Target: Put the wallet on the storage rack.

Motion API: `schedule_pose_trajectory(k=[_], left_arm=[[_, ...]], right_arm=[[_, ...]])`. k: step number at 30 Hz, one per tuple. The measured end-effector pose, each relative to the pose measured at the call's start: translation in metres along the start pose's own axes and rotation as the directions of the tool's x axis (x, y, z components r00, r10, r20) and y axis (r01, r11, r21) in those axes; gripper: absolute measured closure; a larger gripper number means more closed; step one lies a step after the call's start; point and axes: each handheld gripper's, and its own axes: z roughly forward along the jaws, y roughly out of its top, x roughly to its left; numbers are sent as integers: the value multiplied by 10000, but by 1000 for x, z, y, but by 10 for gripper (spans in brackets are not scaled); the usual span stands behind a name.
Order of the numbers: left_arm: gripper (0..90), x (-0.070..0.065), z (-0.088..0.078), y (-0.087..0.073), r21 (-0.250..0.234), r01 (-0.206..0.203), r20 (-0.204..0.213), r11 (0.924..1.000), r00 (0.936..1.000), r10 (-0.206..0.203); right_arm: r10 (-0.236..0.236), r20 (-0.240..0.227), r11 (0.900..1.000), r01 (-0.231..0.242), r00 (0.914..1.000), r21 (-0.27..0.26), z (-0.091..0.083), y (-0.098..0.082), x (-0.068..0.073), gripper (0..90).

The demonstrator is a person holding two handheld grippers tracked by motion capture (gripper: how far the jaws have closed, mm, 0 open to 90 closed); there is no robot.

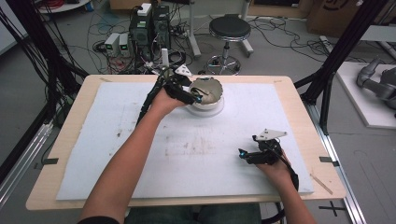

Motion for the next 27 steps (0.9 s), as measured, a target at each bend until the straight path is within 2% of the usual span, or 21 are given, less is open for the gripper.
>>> schedule_pose_trajectory(k=[7,10,12,14,15,16,18,27], left_arm=[[208,-10,-33,-21,-597,-24,93,9982,10000,30],[207,-14,-46,-32,-859,121,142,9962,9998,-109],[207,-15,-52,-39,-1063,316,377,9938,9989,-277],[207,-17,-58,-48,-1167,333,387,9926,9988,-290],[207,-17,-58,-48,-1167,333,387,9926,9988,-290],[204,-18,-61,-56,-1119,437,505,9928,9980,-383],[201,-20,-64,-65,-1197,502,476,9915,9979,-448],[197,-25,-81,-97,-1108,312,224,9934,9993,-289]], right_arm=[[-64,52,10000,65,10000,-31,1,2,1,177],[-97,91,9999,97,9999,-42,1,3,2,176],[-99,114,9999,100,9999,-45,0,3,3,177],[-73,110,10000,73,9999,-27,1,3,3,176],[-60,126,10000,60,9999,-23,1,3,2,177],[-56,140,10000,57,9999,-22,2,3,2,177],[0,165,10000,1,9999,-42,2,4,1,177],[53,184,9999,-50,9998,-128,2,4,0,176]])
